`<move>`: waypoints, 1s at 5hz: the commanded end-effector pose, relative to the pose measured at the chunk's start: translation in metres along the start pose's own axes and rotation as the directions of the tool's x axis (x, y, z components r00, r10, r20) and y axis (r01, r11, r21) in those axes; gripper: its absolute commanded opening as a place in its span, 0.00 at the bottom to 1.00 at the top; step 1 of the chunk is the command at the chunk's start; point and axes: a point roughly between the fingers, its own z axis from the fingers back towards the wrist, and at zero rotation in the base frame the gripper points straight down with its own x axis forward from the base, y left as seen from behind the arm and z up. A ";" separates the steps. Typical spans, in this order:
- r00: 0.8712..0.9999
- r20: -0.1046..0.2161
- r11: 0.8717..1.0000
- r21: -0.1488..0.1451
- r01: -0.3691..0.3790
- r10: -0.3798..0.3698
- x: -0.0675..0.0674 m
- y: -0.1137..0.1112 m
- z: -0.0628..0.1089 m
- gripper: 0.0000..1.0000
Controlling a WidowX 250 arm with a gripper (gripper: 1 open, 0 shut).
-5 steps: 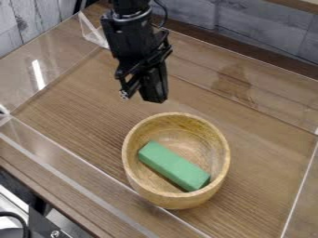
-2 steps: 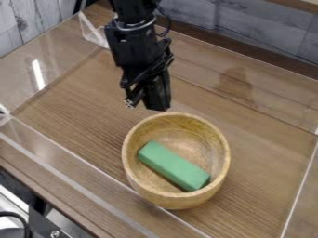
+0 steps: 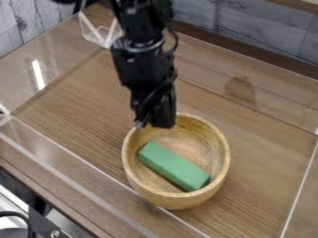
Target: Move green object from inside the wooden bowl to the table next to it
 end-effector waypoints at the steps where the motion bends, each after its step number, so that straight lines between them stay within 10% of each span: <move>1: 0.999 0.010 0.998 -0.041 0.045 -0.044 0.004 -0.002 -0.005 1.00; 3: 0.999 0.029 0.998 -0.052 0.019 -0.018 0.016 -0.005 -0.012 1.00; 5: 0.999 0.046 0.998 -0.058 0.000 0.002 -0.002 -0.002 -0.034 1.00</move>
